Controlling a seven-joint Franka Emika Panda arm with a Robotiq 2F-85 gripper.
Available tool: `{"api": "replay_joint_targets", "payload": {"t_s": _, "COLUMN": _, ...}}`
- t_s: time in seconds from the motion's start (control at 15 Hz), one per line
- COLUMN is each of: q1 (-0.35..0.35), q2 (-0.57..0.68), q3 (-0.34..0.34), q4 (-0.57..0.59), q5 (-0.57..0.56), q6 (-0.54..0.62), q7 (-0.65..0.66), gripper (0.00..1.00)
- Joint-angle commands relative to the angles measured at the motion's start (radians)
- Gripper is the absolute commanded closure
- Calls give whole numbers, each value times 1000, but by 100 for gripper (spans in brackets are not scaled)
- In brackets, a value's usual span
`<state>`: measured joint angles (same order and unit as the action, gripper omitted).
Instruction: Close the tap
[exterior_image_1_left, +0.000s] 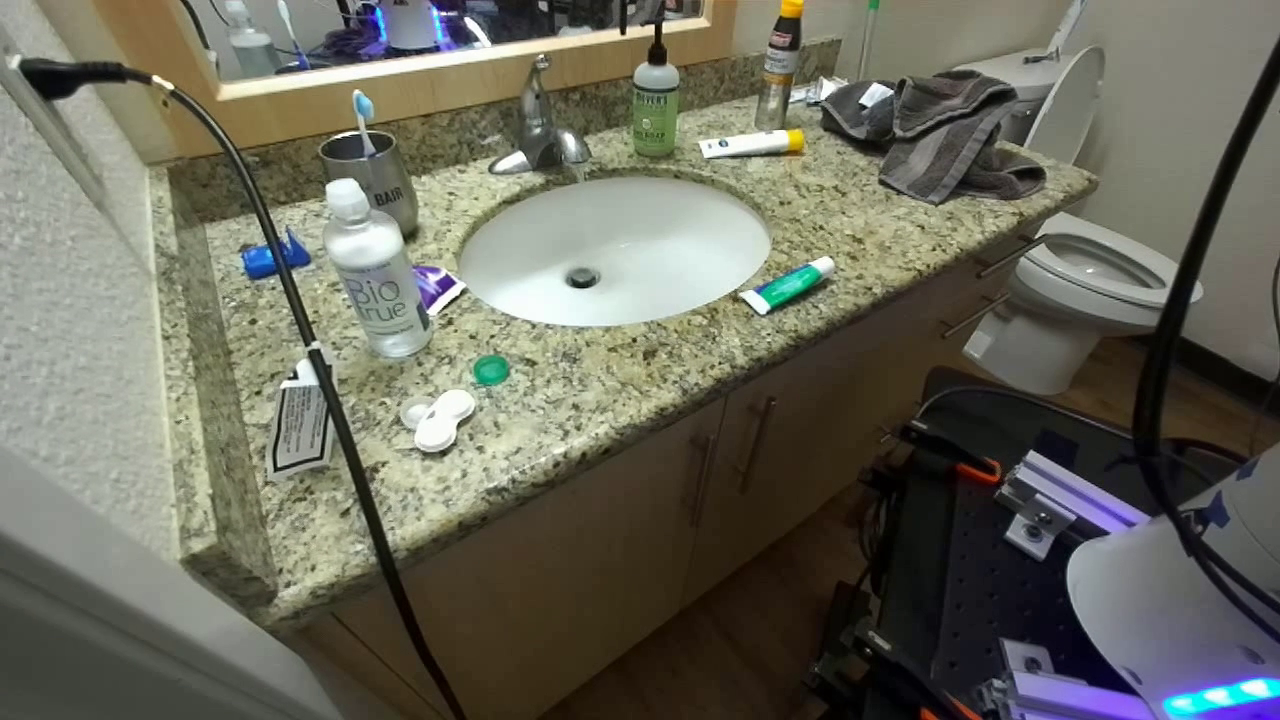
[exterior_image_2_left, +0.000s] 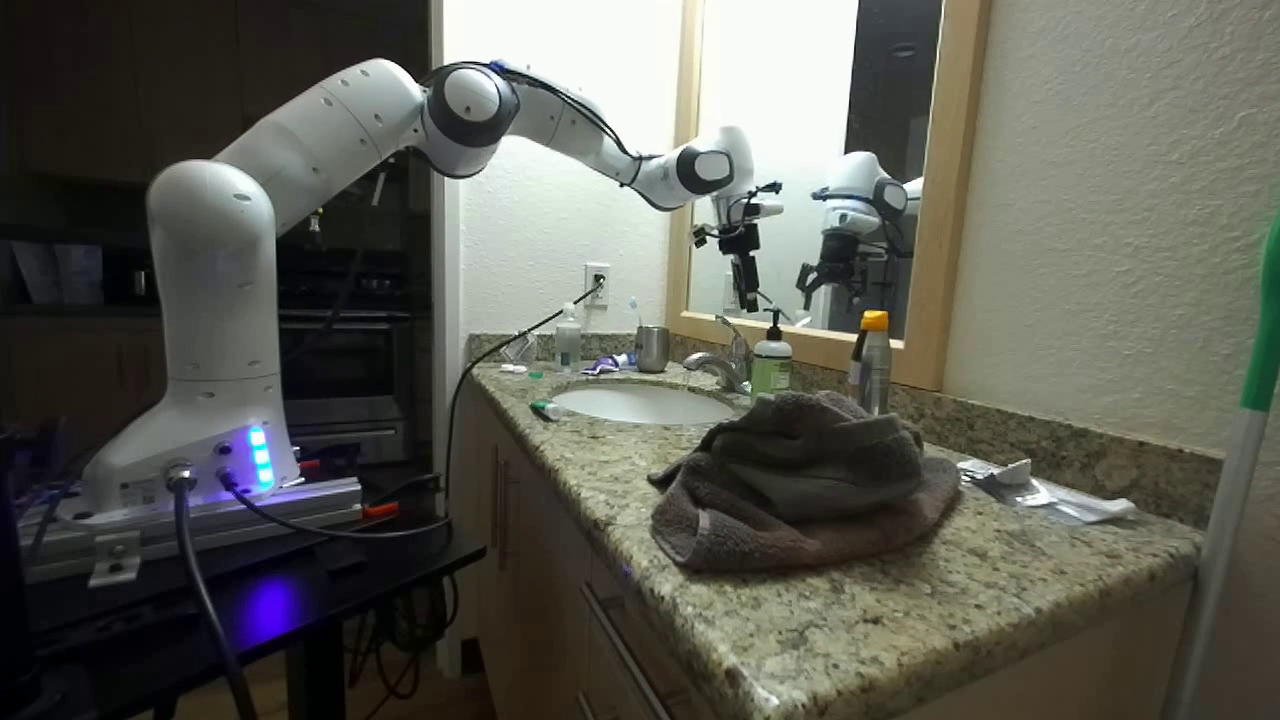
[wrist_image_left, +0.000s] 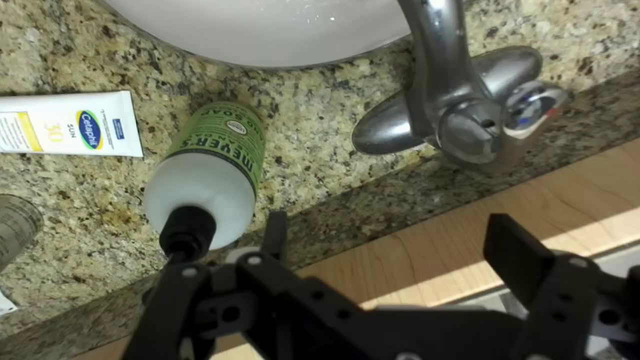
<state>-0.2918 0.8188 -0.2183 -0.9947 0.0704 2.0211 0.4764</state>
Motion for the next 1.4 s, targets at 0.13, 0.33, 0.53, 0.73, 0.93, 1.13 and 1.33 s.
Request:
{"api": "replay_joint_targets", "payload": {"t_s": 0.13, "q1": -1, "q2": -33, "q3": 44, "q4": -4, "q5": 48, "q6": -105, "q7": -23, "gripper": 0}}
{"api": "replay_joint_targets", "payload": {"t_s": 0.33, "q1": 8, "q2": -23, "q3": 33, "q4": 2, "q5": 31, "q6": -99, "q7": -6, "gripper": 0}}
{"api": "replay_joint_targets", "payload": {"t_s": 0.53, "q1": 8, "q2": -17, "q3": 35, "q4": 6, "q5": 32, "q6": -119, "q7": -7, "gripper": 0}}
{"api": "replay_joint_targets", "payload": {"t_s": 0.73, "q1": 11, "q2": 0, "q3": 33, "q4": -3, "q5": 26, "q6": -135, "q7": -1, "gripper": 0}}
{"api": "replay_joint_targets", "payload": {"t_s": 0.93, "q1": 12, "q2": 18, "q3": 29, "q4": -2, "q5": 21, "q6": -143, "q7": 5, "gripper": 0}}
{"api": "replay_joint_targets", "payload": {"t_s": 1.13, "q1": 13, "q2": 19, "q3": 24, "q4": 2, "q5": 16, "q6": -159, "q7": 16, "gripper": 0}}
{"api": "replay_joint_targets", "payload": {"t_s": 1.33, "q1": 10, "q2": 22, "q3": 28, "q4": 8, "q5": 18, "q6": -220, "q7": 21, "gripper": 0}}
